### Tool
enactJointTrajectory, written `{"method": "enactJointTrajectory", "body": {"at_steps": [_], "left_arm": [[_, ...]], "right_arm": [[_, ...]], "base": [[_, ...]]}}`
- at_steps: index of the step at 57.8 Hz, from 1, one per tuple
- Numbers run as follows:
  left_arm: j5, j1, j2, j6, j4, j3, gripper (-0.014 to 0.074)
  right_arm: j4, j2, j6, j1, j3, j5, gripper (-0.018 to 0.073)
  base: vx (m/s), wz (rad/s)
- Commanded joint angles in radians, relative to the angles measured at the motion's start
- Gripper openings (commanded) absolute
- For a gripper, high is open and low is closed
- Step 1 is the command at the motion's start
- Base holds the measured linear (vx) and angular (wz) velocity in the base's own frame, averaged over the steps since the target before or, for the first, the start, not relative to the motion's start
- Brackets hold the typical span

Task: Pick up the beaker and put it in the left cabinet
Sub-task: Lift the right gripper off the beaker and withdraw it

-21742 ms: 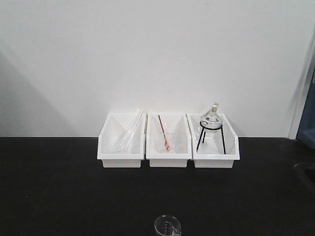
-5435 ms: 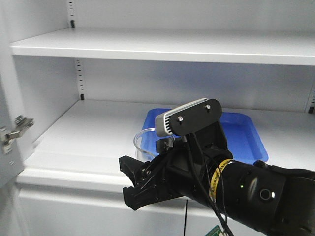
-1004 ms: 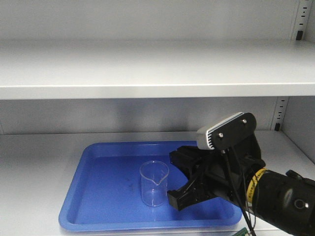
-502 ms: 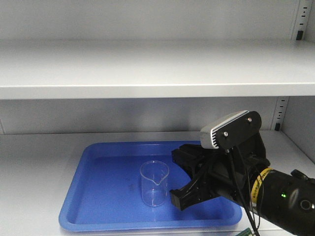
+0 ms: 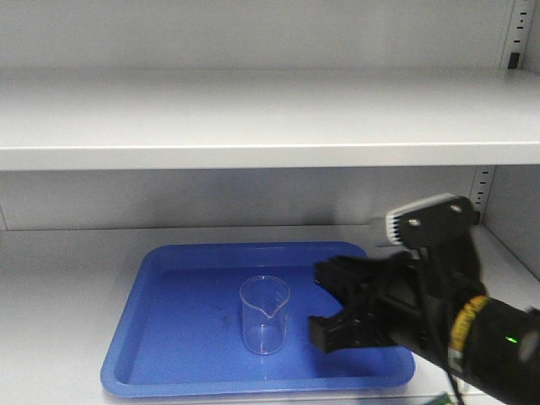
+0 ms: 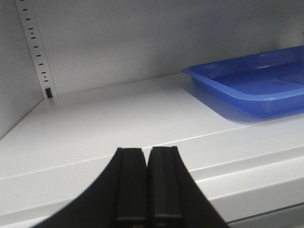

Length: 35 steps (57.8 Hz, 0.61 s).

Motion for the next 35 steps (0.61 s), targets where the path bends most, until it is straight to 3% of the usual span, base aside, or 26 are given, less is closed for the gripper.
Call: {"method": "enactJointTrajectory", "body": {"at_steps": [1, 6, 11, 17, 28, 35], "left_arm": [[-0.083, -0.001, -0.019, -0.003, -0.003, 0.016, 0.0001], [-0.083, -0.001, -0.019, -0.003, -0.003, 0.016, 0.0001], [-0.083, -0.001, -0.019, -0.003, -0.003, 0.016, 0.0001], [-0.083, -0.001, -0.019, -0.003, -0.003, 0.016, 0.0001], [-0.083, -0.001, -0.019, -0.003, -0.003, 0.016, 0.0001], [-0.083, -0.001, -0.019, -0.003, -0.003, 0.016, 0.0001]], "right_arm": [[0.162, -0.090, -0.086, -0.005, 0.027, 0.023, -0.0006], [0.216, -0.164, -0.223, -0.016, 0.108, 0.032, -0.0006], [0.305, -0.235, -0.307, -0.082, 0.206, -0.007, -0.0006], [0.371, -0.346, -0.309, -0.187, 0.304, -0.059, -0.0006], [0.368, -0.557, -0.310, -0.393, 0.448, -0.062, -0.0006], [0.369, -0.698, -0.350, -0.466, 0.546, -0.064, -0.0006]], "base": [[0.00, 0.00], [0.00, 0.00], [0.00, 0.00], [0.00, 0.00], [0.00, 0.00], [0.00, 0.00]]}}
